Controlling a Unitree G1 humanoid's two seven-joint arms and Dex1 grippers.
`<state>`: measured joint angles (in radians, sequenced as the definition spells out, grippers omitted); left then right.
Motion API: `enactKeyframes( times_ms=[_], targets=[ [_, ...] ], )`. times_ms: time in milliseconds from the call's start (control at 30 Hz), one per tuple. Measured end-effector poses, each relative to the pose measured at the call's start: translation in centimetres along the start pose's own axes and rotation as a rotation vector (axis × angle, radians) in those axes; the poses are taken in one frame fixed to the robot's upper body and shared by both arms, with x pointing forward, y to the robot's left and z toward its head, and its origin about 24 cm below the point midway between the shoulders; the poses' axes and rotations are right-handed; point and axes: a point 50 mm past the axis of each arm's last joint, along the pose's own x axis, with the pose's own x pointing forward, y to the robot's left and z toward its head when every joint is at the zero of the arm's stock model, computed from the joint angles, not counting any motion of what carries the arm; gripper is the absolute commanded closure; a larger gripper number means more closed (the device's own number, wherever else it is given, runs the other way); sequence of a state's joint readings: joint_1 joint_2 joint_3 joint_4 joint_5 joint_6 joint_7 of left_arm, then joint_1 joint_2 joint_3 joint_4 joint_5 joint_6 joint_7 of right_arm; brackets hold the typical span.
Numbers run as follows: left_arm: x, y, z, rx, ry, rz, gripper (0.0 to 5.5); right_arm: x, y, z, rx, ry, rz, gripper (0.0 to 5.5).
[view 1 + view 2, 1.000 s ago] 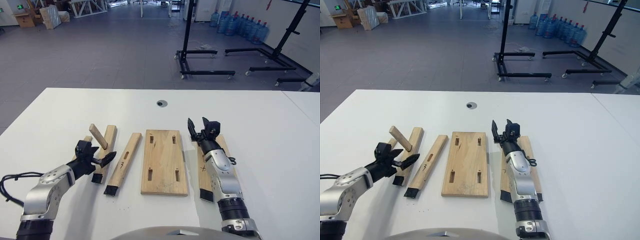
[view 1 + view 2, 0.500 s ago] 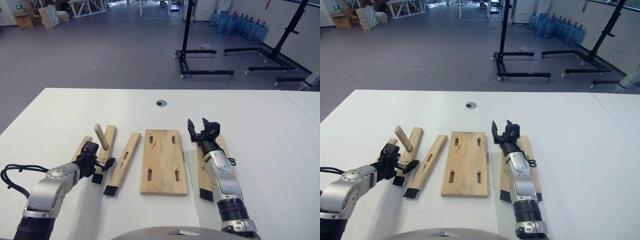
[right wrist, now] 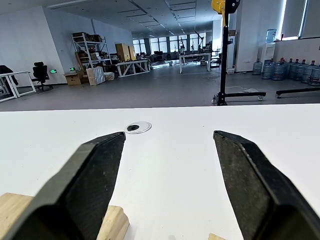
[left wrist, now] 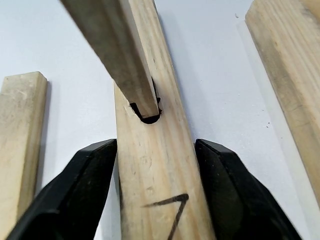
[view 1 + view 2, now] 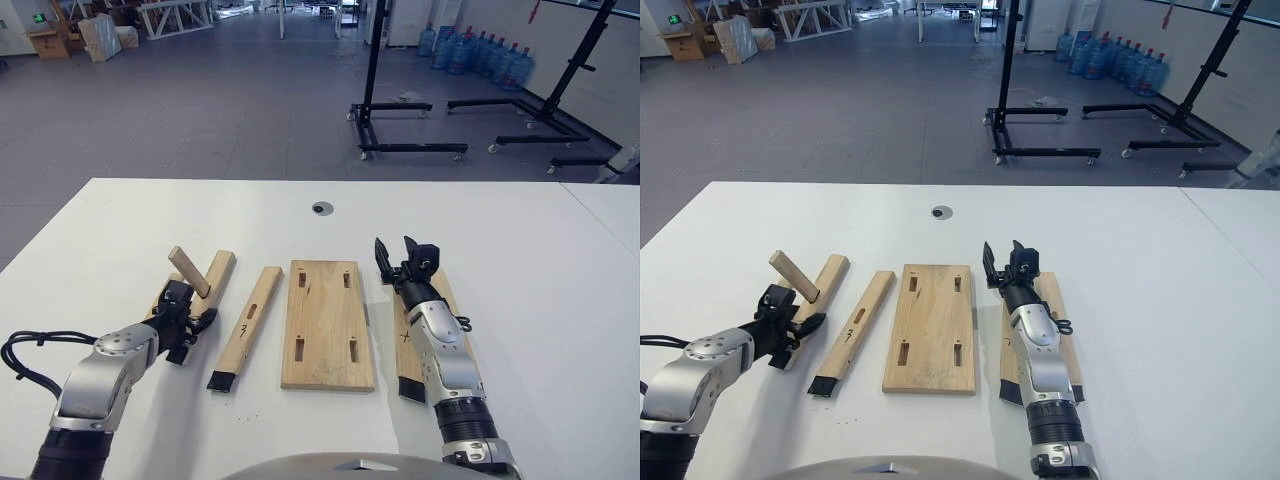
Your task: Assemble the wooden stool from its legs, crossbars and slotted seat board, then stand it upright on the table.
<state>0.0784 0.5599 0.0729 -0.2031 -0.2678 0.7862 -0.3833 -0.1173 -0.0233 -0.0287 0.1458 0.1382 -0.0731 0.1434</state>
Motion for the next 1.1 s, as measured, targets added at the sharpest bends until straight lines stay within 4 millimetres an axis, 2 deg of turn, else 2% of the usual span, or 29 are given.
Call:
enactKeyframes(
  times_ms=[100,367,467,600,667,800,933,1000,1100],
  targets=[
    [0.2,0.3,-0.2,-0.005,-0.008,0.004,3.43,0.0,-0.1,0.0,0.001,0.000,-0.003,2.25],
    [0.4,0.5,-0.4,-0.007,-0.026,0.021,3.46,0.0,-0.3,0.1,0.000,-0.003,-0.007,2.25],
    [0.9,-0.3,-0.2,-0.168,-0.096,-0.017,3.47,0.1,-0.2,0.1,0.001,-0.004,-0.006,2.25],
    [1.7,-2.8,1.3,-0.343,-0.243,-0.152,3.47,0.4,-0.2,0.4,-0.001,-0.015,0.001,2.25],
    [1.7,-2.5,2.7,-0.365,-0.310,-0.171,3.47,0.5,-0.2,0.6,-0.003,-0.019,0.002,2.25],
    [1.2,-2.0,6.8,-0.354,-0.487,-0.241,3.47,1.1,-0.2,1.3,0.005,-0.044,0.034,2.25],
    [0.7,-3.2,9.7,-0.369,-0.622,-0.441,3.47,2.1,0.0,3.0,0.068,-0.110,0.127,2.25],
    [0.5,-3.9,10.4,-0.374,-0.661,-0.545,3.47,2.2,0.1,4.0,0.177,-0.132,0.215,2.06],
    [0.5,-5.5,10.5,-0.374,-0.667,-0.713,3.47,1.7,0.6,6.5,0.489,-0.190,0.436,1.53]
  ],
)
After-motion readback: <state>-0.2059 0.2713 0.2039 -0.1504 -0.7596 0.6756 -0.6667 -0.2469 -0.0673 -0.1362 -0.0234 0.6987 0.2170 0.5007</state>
